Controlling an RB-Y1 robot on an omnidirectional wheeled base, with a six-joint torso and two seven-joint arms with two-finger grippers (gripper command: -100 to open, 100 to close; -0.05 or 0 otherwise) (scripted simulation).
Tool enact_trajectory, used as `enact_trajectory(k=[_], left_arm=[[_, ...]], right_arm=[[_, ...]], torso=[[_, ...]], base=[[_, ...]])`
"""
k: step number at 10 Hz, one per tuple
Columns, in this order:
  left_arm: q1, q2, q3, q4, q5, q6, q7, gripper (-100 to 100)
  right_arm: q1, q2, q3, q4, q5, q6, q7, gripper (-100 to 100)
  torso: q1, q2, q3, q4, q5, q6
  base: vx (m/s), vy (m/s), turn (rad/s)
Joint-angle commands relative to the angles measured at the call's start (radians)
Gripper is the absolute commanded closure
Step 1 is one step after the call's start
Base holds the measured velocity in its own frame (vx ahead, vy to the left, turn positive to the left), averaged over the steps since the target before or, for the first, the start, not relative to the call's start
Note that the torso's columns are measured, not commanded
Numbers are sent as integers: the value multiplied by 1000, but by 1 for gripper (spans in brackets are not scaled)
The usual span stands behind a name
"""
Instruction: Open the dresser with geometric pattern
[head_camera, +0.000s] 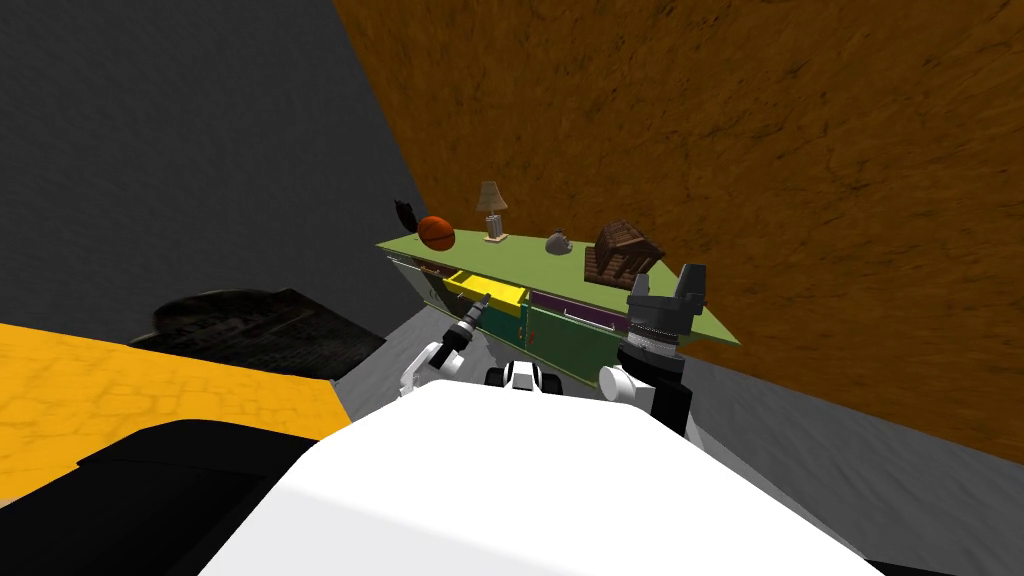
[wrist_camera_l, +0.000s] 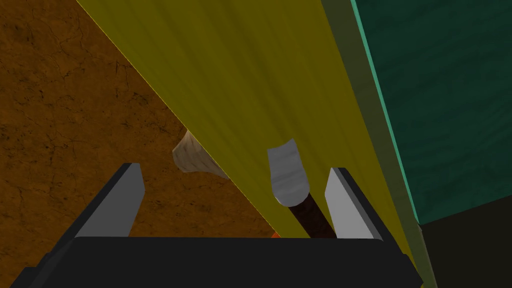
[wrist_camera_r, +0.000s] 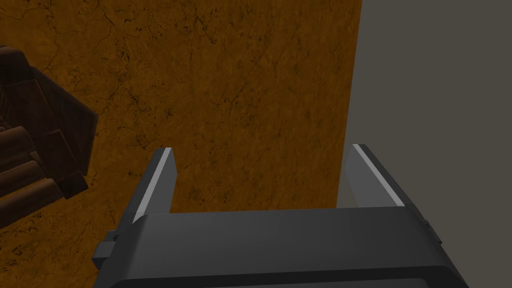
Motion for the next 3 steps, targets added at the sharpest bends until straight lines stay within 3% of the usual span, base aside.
enact_trajectory(k=[1, 3], left_arm=[[1, 0, 0, 1, 0, 1, 0, 0], [2, 0, 0, 3, 0, 2, 0, 0]], right_arm=[[0, 0, 0, 0, 0, 0, 0, 0], [0, 0, 0, 0, 0, 0, 0, 0]], torso=[[0, -1, -1, -1, 0, 0], [1, -2, -1, -2, 1, 0]], base=[[0, 0, 0], [0, 0, 0]])
